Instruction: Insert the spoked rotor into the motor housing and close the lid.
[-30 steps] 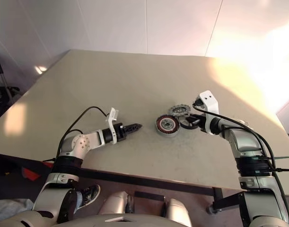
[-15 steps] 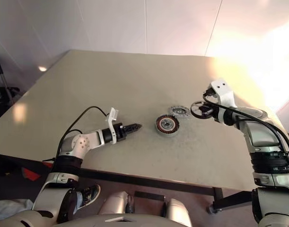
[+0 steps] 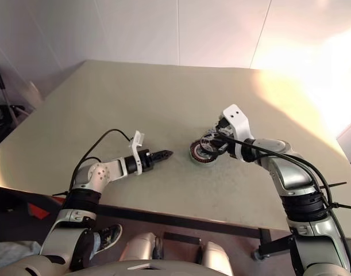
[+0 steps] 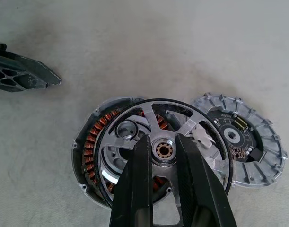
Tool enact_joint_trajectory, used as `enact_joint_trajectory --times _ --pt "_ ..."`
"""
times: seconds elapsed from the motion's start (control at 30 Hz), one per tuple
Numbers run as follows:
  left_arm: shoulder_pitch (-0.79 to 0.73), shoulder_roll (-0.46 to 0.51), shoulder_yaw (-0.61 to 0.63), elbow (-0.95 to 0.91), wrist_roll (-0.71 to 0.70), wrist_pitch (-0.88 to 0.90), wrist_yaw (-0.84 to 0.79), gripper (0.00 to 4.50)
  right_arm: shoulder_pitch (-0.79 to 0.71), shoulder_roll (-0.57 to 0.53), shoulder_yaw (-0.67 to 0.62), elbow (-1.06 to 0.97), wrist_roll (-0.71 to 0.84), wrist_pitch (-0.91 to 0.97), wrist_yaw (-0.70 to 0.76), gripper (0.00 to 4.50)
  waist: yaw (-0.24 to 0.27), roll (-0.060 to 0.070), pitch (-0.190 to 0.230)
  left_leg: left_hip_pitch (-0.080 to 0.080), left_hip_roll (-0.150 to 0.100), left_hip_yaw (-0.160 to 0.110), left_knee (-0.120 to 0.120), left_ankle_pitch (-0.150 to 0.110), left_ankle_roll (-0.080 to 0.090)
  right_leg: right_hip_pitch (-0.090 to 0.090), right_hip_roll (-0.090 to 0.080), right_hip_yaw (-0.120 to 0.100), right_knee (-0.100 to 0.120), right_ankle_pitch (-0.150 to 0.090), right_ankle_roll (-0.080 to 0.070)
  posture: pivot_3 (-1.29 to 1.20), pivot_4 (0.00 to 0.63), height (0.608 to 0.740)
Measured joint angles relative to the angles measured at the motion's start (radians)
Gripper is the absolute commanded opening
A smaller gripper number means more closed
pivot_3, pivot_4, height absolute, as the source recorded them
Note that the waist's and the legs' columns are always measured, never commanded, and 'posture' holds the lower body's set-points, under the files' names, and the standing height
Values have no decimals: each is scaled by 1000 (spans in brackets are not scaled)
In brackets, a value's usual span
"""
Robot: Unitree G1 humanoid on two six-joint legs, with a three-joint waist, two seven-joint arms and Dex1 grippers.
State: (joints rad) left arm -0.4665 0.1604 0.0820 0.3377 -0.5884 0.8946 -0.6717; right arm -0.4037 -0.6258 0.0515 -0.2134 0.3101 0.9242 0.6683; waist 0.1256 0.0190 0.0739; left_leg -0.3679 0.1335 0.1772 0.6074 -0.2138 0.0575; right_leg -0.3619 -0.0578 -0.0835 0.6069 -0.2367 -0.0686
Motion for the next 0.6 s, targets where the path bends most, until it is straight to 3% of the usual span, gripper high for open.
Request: enact_joint_trajectory --times 0.6 --pt "0 5 -2 0 1 -2 -3 2102 -52 43 51 -46 7 7 -31 425 -2 0 0 0 0 0 -1 1 -1 0 0 0 0 0 0 0 0 740"
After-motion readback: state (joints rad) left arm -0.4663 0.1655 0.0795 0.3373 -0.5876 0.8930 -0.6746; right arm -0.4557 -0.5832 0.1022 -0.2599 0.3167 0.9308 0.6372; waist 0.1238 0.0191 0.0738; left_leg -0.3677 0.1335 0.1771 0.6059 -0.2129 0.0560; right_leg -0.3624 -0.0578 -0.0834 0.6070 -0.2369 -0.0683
